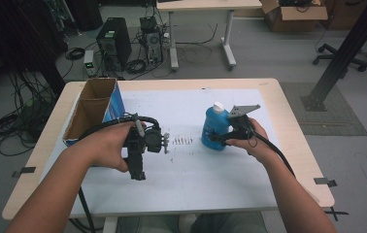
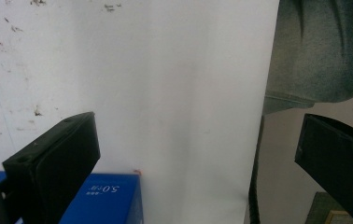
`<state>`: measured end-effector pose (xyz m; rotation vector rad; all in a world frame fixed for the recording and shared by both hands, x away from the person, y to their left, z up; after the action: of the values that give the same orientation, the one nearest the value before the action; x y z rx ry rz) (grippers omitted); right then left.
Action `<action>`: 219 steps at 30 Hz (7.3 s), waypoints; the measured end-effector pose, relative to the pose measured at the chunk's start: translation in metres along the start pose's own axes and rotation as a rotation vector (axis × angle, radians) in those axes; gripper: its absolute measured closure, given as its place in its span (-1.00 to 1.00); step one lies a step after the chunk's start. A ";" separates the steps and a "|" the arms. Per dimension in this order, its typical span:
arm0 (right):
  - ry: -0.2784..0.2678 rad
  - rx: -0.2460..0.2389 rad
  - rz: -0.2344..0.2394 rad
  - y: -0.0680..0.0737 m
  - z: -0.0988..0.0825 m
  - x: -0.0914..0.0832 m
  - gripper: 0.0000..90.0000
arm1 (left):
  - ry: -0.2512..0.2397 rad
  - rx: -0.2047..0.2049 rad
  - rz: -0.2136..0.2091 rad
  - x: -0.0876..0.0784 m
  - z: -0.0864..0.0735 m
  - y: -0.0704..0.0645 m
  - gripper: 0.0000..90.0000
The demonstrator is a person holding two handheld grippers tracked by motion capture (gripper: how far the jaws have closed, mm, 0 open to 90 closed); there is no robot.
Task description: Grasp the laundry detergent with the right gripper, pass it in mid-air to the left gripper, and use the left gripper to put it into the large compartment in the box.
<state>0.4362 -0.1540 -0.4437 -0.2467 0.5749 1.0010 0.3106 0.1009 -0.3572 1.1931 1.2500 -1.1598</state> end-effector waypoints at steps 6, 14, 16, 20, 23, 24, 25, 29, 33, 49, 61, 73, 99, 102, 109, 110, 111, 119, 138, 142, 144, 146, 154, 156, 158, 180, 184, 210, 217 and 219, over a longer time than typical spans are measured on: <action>-0.002 0.003 0.001 0.001 -0.002 0.001 -0.55 | -0.001 -0.001 -0.002 0.001 0.001 -0.001 -0.99; -0.012 -0.006 0.008 0.003 -0.002 0.002 -0.46 | 0.000 0.003 0.000 -0.001 0.003 -0.001 -0.99; -0.015 -0.009 0.009 0.003 -0.002 0.002 -0.42 | -0.001 0.002 0.002 -0.001 0.002 -0.001 -0.99; -0.022 -0.027 0.007 0.005 -0.001 0.002 -0.31 | -0.001 0.001 0.003 -0.001 0.002 0.000 -0.99; -0.025 -0.045 -0.003 0.006 -0.001 0.003 -0.17 | -0.002 0.000 0.002 0.000 0.002 -0.001 -0.99; -0.025 -0.045 -0.003 0.006 -0.001 0.003 -0.17 | -0.002 0.000 0.002 0.000 0.002 -0.001 -0.99; -0.028 -0.045 -0.007 0.005 -0.001 0.003 -0.12 | -0.001 -0.001 0.002 -0.001 0.002 -0.001 -0.99; -0.035 -0.058 -0.020 0.004 -0.002 0.002 -0.06 | -0.002 0.000 0.005 -0.001 0.003 -0.001 -0.99; -0.044 -0.069 -0.011 0.004 -0.002 0.002 -0.02 | -0.002 0.000 0.007 -0.002 0.003 -0.001 -0.99; -0.077 -0.141 0.026 0.011 0.011 -0.020 0.04 | 0.001 0.004 0.018 -0.012 0.008 0.000 -0.99; -0.057 -0.224 0.161 0.044 0.032 -0.059 0.04 | -0.002 0.002 0.027 -0.028 0.014 0.003 -0.99; -0.040 -0.308 0.280 0.081 0.030 -0.063 0.03 | -0.019 0.006 0.042 -0.046 0.026 0.006 -1.00; -0.008 -0.391 0.385 0.130 0.021 -0.013 0.02 | -0.020 0.027 0.019 -0.053 0.047 0.004 -0.99; -0.006 -0.393 0.388 0.133 0.023 -0.009 0.02 | -0.020 0.029 0.017 -0.052 0.049 0.004 -1.00; 0.005 -0.395 0.387 0.139 0.027 0.000 0.02 | -0.014 0.045 0.013 -0.051 0.054 0.002 -1.00; 0.005 -0.395 0.387 0.139 0.027 0.000 0.02 | -0.014 0.045 0.013 -0.051 0.054 0.002 -0.99; 0.006 -0.397 0.395 0.142 0.029 0.002 0.02 | -0.015 0.046 0.014 -0.050 0.056 0.002 -1.00; 0.016 -0.409 0.407 0.152 0.034 0.011 0.02 | -0.015 0.049 0.011 -0.050 0.059 0.001 -0.99; 0.013 -0.398 0.406 0.158 0.040 0.025 0.02 | 0.006 0.057 0.017 -0.041 0.066 0.001 -0.99; 0.001 -0.402 0.408 0.158 0.043 0.026 0.01 | 0.006 0.054 0.017 -0.039 0.067 0.002 -0.99; 0.006 -0.399 0.409 0.158 0.042 0.025 0.01 | 0.000 0.047 0.017 -0.038 0.067 0.001 -0.99; 0.000 -0.403 0.408 0.158 0.042 0.026 0.01 | -0.002 0.040 0.016 -0.036 0.068 0.002 -0.99; -0.003 -0.406 0.403 0.159 0.043 0.027 0.01 | -0.008 0.028 0.029 -0.032 0.069 0.002 -0.99; -0.007 -0.403 0.397 0.159 0.043 0.028 0.01 | -0.017 0.025 0.029 -0.032 0.070 0.002 -0.99; -0.009 -0.404 0.395 0.159 0.044 0.028 0.01 | -0.014 0.021 0.027 -0.031 0.070 0.002 -0.98; -0.013 -0.393 0.389 0.159 0.045 0.029 0.01 | -0.024 0.012 0.023 -0.031 0.070 0.004 -0.64; -0.014 -0.393 0.391 0.160 0.045 0.029 0.01 | -0.027 0.014 0.021 -0.031 0.071 0.004 -0.58; -0.022 -0.386 0.396 0.164 0.047 0.029 0.01 | -0.019 0.009 0.069 -0.032 0.067 0.005 -0.16; -0.031 -0.387 0.385 0.162 0.050 0.026 0.01 | -0.010 0.038 0.112 -0.036 0.068 0.005 -0.14; -0.033 -0.383 0.387 0.162 0.051 0.025 0.01 | -0.011 0.045 0.118 -0.036 0.069 0.005 -0.14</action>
<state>0.3262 -0.0272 -0.4060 -0.4688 0.4027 1.4887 0.3193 0.0315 -0.3233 1.2749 1.1351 -1.1106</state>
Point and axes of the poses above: each handheld gripper's, and its own axes: x roughly forward along the jaws, z roughly out of its top, y roughly to its left, the point moved 6 cm from there along x, roughly forward along the jaws
